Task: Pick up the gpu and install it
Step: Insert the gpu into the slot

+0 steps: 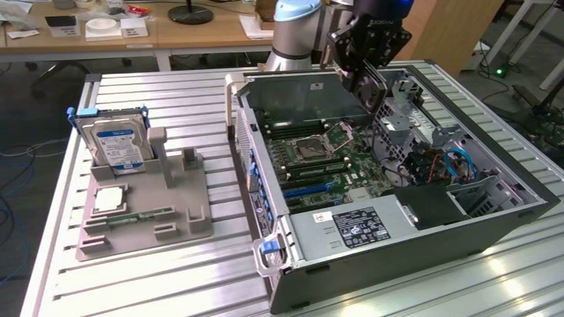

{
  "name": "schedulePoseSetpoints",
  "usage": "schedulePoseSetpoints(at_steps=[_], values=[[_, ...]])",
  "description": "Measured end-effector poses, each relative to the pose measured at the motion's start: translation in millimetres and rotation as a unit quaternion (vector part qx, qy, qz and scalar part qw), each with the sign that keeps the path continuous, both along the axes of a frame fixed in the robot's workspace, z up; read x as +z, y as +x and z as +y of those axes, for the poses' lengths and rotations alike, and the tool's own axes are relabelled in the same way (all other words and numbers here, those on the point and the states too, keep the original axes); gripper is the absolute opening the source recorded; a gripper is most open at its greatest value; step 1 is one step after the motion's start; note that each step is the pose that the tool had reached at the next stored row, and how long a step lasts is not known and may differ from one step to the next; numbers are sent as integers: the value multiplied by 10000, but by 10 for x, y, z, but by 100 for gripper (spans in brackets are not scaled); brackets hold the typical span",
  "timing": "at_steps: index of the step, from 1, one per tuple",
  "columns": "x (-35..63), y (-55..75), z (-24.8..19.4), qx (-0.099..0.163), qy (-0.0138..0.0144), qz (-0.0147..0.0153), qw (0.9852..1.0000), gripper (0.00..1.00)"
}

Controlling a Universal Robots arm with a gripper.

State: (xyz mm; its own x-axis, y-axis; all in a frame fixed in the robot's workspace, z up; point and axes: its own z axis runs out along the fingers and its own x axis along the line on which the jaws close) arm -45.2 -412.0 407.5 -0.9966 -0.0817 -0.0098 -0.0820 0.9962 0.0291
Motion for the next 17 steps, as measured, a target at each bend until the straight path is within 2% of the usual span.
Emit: schedulePoseSetpoints(at_steps=[9,17], values=[[0,0,-5,388,0,0,9992,29],[0,0,-6,715,0,0,9974,29]])
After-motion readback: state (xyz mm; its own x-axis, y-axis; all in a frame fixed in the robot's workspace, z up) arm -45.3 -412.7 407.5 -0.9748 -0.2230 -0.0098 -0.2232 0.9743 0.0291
